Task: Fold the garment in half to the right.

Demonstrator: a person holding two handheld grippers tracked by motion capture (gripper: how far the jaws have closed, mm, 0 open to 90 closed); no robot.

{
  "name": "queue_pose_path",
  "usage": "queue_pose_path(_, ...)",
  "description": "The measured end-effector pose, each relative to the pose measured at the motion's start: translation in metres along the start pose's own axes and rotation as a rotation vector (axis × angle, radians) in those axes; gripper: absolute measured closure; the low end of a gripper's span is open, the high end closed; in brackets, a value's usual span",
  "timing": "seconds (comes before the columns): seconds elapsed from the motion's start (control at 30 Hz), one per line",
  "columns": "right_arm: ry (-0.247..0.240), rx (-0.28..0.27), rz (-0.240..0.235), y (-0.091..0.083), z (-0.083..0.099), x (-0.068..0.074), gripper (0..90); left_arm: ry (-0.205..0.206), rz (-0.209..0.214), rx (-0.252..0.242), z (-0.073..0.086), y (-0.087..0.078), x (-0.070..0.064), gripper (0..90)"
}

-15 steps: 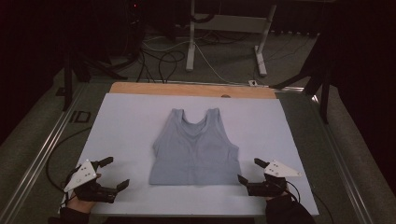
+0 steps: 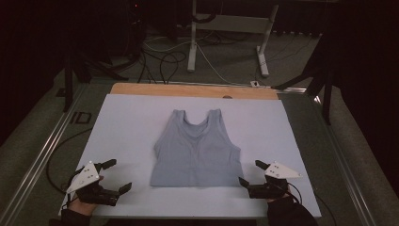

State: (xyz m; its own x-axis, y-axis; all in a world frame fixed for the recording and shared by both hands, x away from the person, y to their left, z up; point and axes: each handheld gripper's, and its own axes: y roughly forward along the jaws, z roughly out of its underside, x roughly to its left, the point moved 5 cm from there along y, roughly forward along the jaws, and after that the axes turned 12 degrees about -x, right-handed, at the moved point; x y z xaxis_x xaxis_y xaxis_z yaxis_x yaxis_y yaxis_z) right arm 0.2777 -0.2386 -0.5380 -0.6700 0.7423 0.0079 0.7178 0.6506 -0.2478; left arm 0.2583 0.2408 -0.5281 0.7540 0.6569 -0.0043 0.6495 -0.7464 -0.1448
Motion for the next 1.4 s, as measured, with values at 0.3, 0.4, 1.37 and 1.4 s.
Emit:
queue_pose_path(0.3,-0.004,-0.012,0.016,-0.003,-0.009,0.002,7.9,-0.006,0.023,0.003,-0.006,0.004,-0.003,0.1)
queue_pose_path(0.4,-0.012,-0.022,0.009,-0.005,-0.016,0.005,7.9,-0.009,0.037,0.014,-0.008,0.006,-0.007,0.1)
queue_pose_path(1.37,-0.08,-0.118,-0.047,0.016,-0.097,0.009,7.8,0.039,0.101,0.075,-0.06,0.024,-0.024,0.1)
queue_pose_path(1.4,-0.081,-0.117,-0.053,0.017,-0.098,0.01,7.8,0.039,0.101,0.075,-0.06,0.024,-0.024,0.1)
